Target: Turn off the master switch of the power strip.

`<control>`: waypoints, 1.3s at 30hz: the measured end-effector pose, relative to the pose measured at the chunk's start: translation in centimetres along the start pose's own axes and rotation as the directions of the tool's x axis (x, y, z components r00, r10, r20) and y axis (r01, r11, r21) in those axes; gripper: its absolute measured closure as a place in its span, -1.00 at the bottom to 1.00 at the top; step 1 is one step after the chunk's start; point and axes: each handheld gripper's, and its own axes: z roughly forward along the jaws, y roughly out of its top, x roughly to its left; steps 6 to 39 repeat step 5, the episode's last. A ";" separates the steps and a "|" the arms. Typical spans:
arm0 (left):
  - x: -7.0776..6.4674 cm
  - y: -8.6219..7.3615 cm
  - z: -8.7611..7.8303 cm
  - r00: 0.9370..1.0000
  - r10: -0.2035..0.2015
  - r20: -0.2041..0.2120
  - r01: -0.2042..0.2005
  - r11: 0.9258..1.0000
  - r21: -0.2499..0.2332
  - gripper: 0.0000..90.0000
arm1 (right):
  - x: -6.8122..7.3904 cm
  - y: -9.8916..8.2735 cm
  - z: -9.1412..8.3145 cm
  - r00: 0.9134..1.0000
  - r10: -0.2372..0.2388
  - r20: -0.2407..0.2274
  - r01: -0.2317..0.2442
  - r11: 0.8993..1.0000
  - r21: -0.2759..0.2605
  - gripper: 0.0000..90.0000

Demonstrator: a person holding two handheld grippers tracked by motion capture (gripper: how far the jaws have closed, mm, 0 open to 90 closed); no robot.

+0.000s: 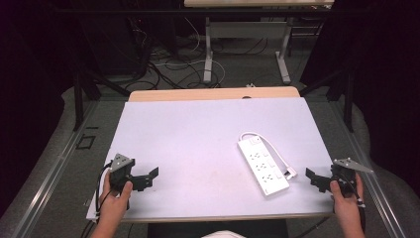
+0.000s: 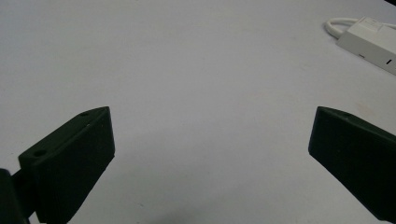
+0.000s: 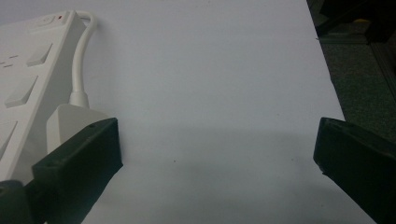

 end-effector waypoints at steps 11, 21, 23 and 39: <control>0.1 0.0 0.0 1.000 0.003 -0.002 -0.003 1.000 0.001 -0.99 | 0.0 0.1 -0.1 1.000 -0.010 -0.004 0.010 1.000 -0.002 -0.99; 0.1 0.0 0.0 1.000 0.003 -0.002 -0.003 1.000 0.001 -0.99 | 0.0 0.1 -0.1 1.000 -0.010 -0.004 0.010 1.000 -0.002 -0.99; 0.1 0.0 0.0 1.000 0.003 -0.002 -0.003 1.000 0.001 -0.99 | 0.0 0.1 -0.1 1.000 -0.010 -0.004 0.010 1.000 -0.002 -0.99; 0.1 0.0 0.0 1.000 0.003 -0.002 -0.003 1.000 0.001 -0.99 | 0.0 0.1 -0.1 1.000 -0.010 -0.004 0.010 1.000 -0.002 -0.99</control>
